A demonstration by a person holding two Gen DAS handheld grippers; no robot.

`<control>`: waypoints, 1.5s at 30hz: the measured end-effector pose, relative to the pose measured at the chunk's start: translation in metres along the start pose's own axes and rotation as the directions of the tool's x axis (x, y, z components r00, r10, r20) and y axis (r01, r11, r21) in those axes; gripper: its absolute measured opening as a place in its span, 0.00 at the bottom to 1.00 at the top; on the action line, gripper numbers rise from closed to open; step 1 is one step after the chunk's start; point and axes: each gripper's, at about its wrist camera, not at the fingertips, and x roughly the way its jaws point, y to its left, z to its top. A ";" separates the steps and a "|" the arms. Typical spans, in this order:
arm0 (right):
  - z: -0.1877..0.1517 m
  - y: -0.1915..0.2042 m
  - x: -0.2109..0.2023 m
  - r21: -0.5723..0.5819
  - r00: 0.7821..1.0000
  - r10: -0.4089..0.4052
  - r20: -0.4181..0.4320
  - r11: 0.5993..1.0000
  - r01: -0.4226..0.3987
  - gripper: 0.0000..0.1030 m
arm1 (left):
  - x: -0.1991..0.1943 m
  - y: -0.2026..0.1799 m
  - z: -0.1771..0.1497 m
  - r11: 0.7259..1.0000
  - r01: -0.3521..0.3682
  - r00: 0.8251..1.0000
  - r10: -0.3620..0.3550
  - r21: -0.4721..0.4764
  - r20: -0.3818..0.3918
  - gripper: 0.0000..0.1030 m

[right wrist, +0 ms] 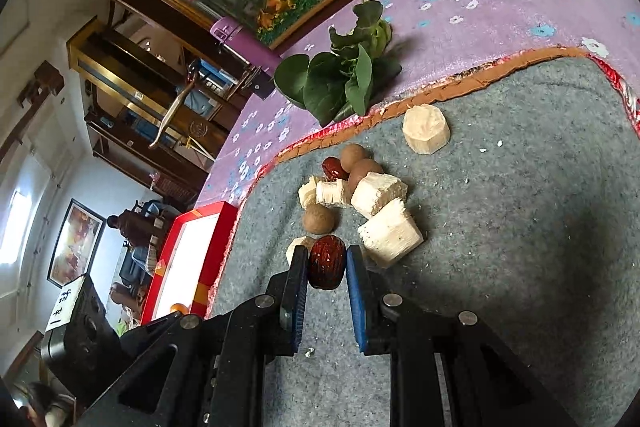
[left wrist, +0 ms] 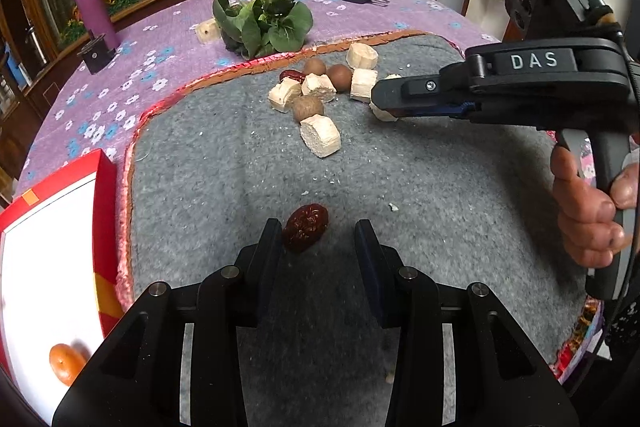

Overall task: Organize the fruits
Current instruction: 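Grasp a red date with the left gripper while the right gripper grasps another date, then carry the red date in the left gripper into the tray while the right gripper does likewise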

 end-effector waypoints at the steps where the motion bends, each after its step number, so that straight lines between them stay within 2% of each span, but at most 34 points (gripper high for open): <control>1: 0.000 -0.001 0.000 0.002 1.000 0.001 -0.002 1.000 -0.001 0.18 | 0.001 0.000 0.001 1.000 0.002 1.000 -0.002 0.000 0.002 0.36; 4: 0.000 -0.002 -0.001 0.000 1.000 -0.005 -0.001 1.000 0.005 0.18 | 0.007 0.001 0.002 1.000 0.011 1.000 -0.011 0.004 -0.005 0.35; 7: 0.000 -0.002 -0.004 -0.002 1.000 -0.001 0.015 1.000 0.001 0.18 | 0.012 -0.001 -0.001 1.000 0.027 1.000 -0.027 0.015 -0.006 0.27; 10: 0.000 -0.005 -0.006 0.006 1.000 0.006 0.023 1.000 -0.006 0.18 | 0.011 -0.004 0.000 1.000 0.025 1.000 -0.024 0.015 -0.004 0.24; 19: 0.000 -0.004 -0.012 -0.032 0.997 -0.030 0.078 0.999 0.032 0.18 | 0.007 0.005 -0.003 0.987 0.032 0.999 -0.028 -0.159 0.024 0.20; 24: 0.001 -0.005 -0.013 -0.040 0.993 -0.062 0.098 0.997 0.066 0.18 | -0.011 0.006 -0.010 0.983 0.032 0.997 -0.020 -0.178 0.069 0.20; 38: 0.004 -0.006 -0.015 -0.055 0.978 -0.147 0.147 0.986 0.156 0.18 | -0.081 0.046 -0.029 0.963 -0.012 0.975 0.071 -0.269 0.209 0.20; 42: 0.004 -0.002 -0.013 -0.050 0.980 -0.134 0.145 0.988 0.143 0.18 | -0.099 0.070 -0.043 0.948 -0.039 0.965 0.117 -0.316 0.233 0.20; 45: 0.000 0.007 -0.009 -0.030 0.990 -0.081 0.113 0.996 0.084 0.18 | -0.111 0.094 -0.056 0.928 -0.059 0.960 0.154 -0.367 0.235 0.21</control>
